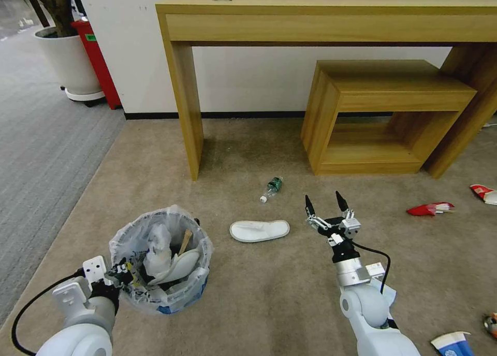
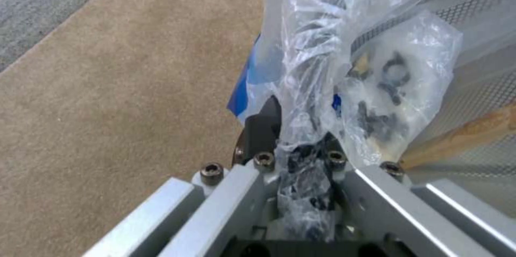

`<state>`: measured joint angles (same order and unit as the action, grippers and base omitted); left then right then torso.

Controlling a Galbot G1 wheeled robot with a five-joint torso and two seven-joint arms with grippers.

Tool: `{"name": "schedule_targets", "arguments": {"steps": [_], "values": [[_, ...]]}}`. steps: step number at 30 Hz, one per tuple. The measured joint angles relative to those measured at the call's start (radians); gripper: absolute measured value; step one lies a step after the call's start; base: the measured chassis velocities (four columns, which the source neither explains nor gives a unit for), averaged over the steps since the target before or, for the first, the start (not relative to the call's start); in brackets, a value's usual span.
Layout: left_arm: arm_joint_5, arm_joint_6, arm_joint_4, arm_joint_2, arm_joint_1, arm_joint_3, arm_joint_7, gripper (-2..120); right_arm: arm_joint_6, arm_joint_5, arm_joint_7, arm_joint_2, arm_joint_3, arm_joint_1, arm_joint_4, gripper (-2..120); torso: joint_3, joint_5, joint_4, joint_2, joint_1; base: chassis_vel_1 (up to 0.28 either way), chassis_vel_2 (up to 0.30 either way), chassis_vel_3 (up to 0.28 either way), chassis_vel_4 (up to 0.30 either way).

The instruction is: Pick up the trash bin and place the garbage on the floor into it.

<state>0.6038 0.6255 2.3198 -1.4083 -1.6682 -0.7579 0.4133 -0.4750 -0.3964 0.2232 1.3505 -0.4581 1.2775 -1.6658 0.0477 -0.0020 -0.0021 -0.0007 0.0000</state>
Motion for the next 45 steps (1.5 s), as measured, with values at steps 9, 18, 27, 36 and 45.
{"name": "schedule_targets", "arguments": {"steps": [9,18,27,36,45], "values": [[-0.011,-0.002,0.015,-0.010,-0.019,-0.003,0.000,1,0.011,0.034,-0.050,-0.001,0.014,0.014,-0.003,100,0.000,0.0000,0.0000,0.000,0.000,0.000,0.000,0.000,0.000],[-0.046,-0.002,0.020,-0.032,-0.021,0.009,0.001,1,0.320,0.156,-0.246,-0.287,0.014,0.125,-0.157,100,0.000,-0.0001,-0.0002,0.000,0.000,0.000,0.000,0.000,0.000],[-0.047,-0.005,0.022,-0.046,-0.024,0.009,-0.005,1,0.326,0.148,-0.234,-0.430,-0.023,0.133,-0.197,100,0.000,0.0002,-0.0001,0.000,0.000,0.000,0.000,0.000,0.000],[-0.046,-0.007,0.021,-0.036,-0.023,0.004,-0.008,1,0.301,0.125,-0.220,-0.386,0.016,0.090,-0.153,100,0.000,0.0001,0.0000,0.000,0.000,0.000,0.000,0.000,0.000],[-0.053,-0.006,0.007,-0.030,-0.018,0.010,-0.009,1,0.292,0.074,-0.203,-0.311,0.069,0.025,-0.115,100,0.000,-0.0002,0.0000,0.000,0.000,0.000,0.000,0.000,0.000]]}}
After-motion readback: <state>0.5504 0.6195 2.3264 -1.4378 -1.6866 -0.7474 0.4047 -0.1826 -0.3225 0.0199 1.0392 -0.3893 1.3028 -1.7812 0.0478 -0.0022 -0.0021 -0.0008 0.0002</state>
